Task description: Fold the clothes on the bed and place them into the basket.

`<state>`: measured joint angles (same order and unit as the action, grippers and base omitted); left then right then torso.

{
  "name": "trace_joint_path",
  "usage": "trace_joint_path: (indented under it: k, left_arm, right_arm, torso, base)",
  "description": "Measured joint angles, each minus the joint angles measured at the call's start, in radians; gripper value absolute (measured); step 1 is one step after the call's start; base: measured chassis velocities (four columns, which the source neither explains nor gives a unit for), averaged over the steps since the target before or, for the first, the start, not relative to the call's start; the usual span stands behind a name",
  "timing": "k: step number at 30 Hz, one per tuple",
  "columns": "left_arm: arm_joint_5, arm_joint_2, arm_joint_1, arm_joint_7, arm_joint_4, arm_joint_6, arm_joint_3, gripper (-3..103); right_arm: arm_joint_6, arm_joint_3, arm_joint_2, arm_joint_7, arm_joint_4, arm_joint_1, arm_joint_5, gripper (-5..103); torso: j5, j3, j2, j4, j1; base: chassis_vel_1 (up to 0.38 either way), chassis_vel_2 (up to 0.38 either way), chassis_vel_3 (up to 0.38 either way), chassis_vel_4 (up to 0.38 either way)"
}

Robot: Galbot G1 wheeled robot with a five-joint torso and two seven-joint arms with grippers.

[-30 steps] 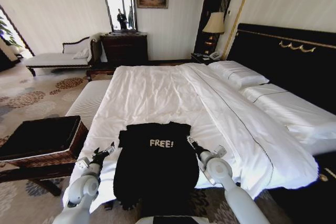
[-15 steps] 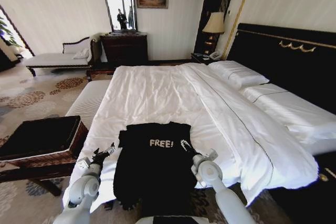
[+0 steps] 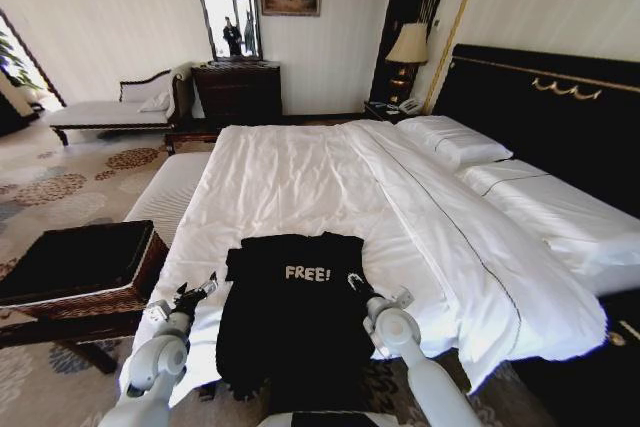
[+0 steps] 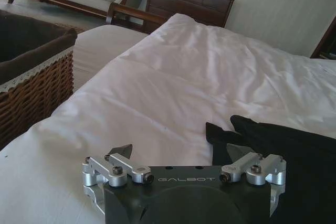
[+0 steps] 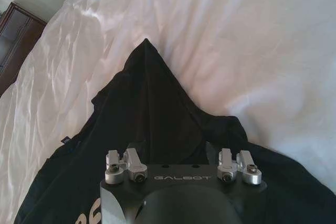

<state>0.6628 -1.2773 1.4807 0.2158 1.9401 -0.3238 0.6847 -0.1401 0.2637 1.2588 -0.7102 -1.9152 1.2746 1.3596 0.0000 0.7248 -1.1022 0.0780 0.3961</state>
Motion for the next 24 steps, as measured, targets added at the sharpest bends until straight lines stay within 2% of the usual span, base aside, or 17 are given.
trace_joint_path:
  k: [7,8,10,11,14,18,21,24]
  left_arm:
    - [0.0,-0.006,0.0,0.0,0.0,0.0,-0.004,100]
    - [0.0,-0.007,0.0,0.0,0.001,0.0,-0.003,100]
    - [0.001,-0.007,0.0,0.0,0.002,0.0,-0.002,100]
    - [0.001,-0.007,0.001,0.0,0.002,0.0,0.0,100]
    - [0.001,-0.007,0.003,0.0,0.002,0.0,0.002,100]
    - [0.001,-0.009,0.004,0.0,0.002,0.001,0.004,100]
    - [0.001,-0.013,0.004,0.0,0.002,0.001,0.003,100]
    - [0.001,-0.017,0.003,0.0,0.003,0.001,0.001,100]
  right_arm:
    - [0.004,0.016,0.002,0.0,0.024,-0.018,0.001,68]
    - [0.005,0.016,0.003,0.0,0.026,-0.021,0.003,63]
    - [0.005,0.015,0.005,0.0,0.026,-0.023,0.004,63]
    - [0.005,0.013,0.007,0.0,0.026,-0.023,0.004,52]
    - [0.006,0.01,0.011,0.0,0.025,-0.021,0.004,47]
    - [0.005,0.008,0.013,0.001,0.024,-0.015,0.0,25]
    - [0.005,0.008,0.011,0.001,0.024,-0.015,0.0,20]
    - [0.006,0.008,0.008,0.001,0.028,-0.019,-0.003,9]
  torso:
    - [0.0,0.0,0.0,-0.0001,0.0]
    - [0.0,0.0,0.0,-0.0001,0.0]
    - [0.0,0.0,0.0,-0.0001,0.0]
    - [0.0,0.0,0.0,-0.0001,0.0]
    - [0.0,0.0,0.0,-0.0001,0.0]
    - [0.0,0.0,0.0,-0.0001,0.0]
    - [0.0,0.0,0.0,-0.0001,0.0]
    - [0.0,0.0,0.0,0.0,0.0]
  base:
    - [0.0,0.0,0.0,0.0]
    - [0.0,0.0,0.0,0.0]
    - [0.0,0.0,0.0,0.0]
    - [0.0,0.0,0.0,0.0]
    - [0.0,0.0,0.0,0.0]
    - [0.0,0.0,0.0,0.0]
    - [0.0,0.0,0.0,0.0]
    - [0.0,0.0,0.0,0.0]
